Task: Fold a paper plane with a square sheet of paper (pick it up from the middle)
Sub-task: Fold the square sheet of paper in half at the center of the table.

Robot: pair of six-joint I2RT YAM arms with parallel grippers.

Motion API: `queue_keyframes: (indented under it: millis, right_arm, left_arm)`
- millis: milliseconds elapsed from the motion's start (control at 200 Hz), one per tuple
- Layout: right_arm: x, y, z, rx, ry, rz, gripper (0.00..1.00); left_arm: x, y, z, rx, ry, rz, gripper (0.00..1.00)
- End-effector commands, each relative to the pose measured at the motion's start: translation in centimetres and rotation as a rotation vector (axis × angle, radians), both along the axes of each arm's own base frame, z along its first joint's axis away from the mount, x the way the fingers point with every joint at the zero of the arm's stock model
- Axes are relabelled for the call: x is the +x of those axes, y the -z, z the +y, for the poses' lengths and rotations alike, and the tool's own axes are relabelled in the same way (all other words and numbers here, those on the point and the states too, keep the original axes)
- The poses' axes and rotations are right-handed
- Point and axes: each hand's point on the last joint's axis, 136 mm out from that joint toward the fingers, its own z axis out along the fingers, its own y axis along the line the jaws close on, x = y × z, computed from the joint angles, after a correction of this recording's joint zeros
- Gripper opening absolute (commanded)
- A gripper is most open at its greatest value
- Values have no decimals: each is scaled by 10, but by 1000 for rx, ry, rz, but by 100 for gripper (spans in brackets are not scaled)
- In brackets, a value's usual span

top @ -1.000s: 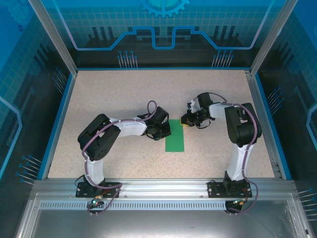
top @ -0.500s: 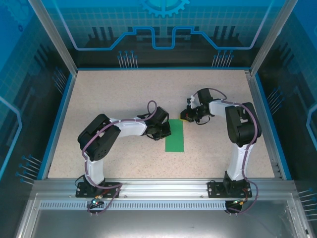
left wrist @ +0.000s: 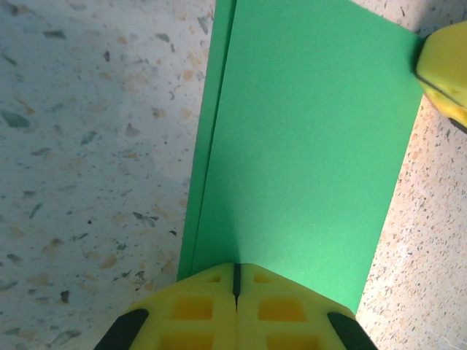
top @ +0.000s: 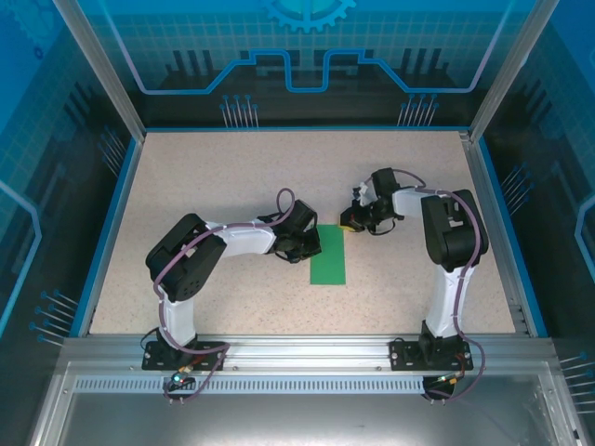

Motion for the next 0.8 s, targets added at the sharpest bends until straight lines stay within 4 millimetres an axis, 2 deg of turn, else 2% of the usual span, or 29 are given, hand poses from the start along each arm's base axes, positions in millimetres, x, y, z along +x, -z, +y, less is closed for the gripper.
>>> queue_keyframes:
  millis: [0,125,370,545,665,795]
  right_arm:
    - [12,-34,-2,75,10,-30,0]
    - [11,-30,-1,80,10,-20,0]
    - [6,3,-5,22,23,28,0]
    - [0,25,-16,-67,36,70,0]
    - [-3,28,-17,-88,32,81,0]
    - [1,9,-13,-57,30,46,0]
  left_arm:
    - [-39,41,37,192,16,146,0]
    - [-37,40,36,186,16,141,0]
    - [-36,39,35,186,21,138,0]
    - [-37,40,36,189,20,142,0]
    - [-38,41,37,190,18,143,0]
    - [-37,40,37,188,17,141,0]
